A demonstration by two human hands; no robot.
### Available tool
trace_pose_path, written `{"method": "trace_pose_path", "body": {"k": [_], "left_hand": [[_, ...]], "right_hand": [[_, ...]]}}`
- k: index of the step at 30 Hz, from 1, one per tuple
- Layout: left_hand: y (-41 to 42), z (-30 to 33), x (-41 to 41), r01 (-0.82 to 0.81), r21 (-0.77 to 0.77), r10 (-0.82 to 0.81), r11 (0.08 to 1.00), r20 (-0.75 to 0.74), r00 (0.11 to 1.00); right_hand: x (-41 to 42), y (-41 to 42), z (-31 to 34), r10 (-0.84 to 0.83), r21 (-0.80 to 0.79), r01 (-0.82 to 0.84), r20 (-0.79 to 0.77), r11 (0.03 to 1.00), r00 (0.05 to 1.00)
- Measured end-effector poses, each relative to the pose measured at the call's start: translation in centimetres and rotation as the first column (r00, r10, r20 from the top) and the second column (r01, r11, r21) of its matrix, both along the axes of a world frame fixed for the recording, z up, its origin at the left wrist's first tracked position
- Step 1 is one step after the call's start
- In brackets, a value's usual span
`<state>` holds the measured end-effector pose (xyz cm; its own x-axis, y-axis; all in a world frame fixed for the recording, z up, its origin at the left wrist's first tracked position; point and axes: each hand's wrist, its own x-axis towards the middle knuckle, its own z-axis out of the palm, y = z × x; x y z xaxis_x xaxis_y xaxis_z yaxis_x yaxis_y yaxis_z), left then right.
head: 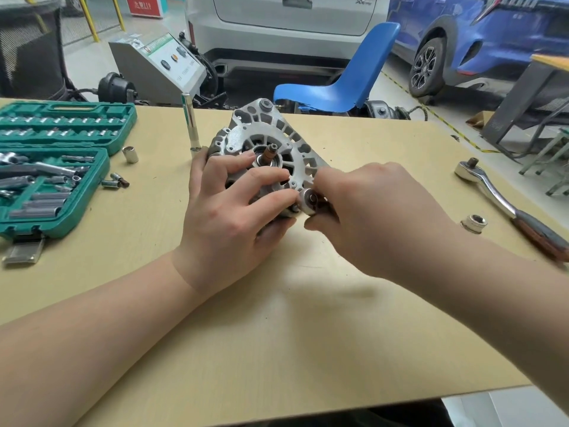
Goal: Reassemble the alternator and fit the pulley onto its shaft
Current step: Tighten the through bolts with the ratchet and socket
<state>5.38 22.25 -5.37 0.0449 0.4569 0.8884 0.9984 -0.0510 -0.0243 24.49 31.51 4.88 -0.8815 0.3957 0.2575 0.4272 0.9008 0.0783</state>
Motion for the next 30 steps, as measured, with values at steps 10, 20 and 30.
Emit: {"method": "trace_pose_path", "body": {"k": [10,20,30], "left_hand": [[-0.3,-0.1,-0.2,0.038,-0.012,-0.038,0.999,0.037,0.999],[-0.2,0.1,-0.1,0.017,-0.037,-0.016,0.999,0.01,1.0],[0.0,0.0,0.0,0.026,-0.002,-0.026,1.0,0.032,0.999]], "right_hand": [[-0.6,-0.9,0.0,-0.162,-0.472,0.069,-0.16,0.879,0.974],[-1.0,0.8,2.5,0.117,0.312,-0.203,0.272,0.928,0.955],[-0.3,-0.6,0.1,-0.059,-0.134,0.055,-0.028,0.989,0.998]]}}
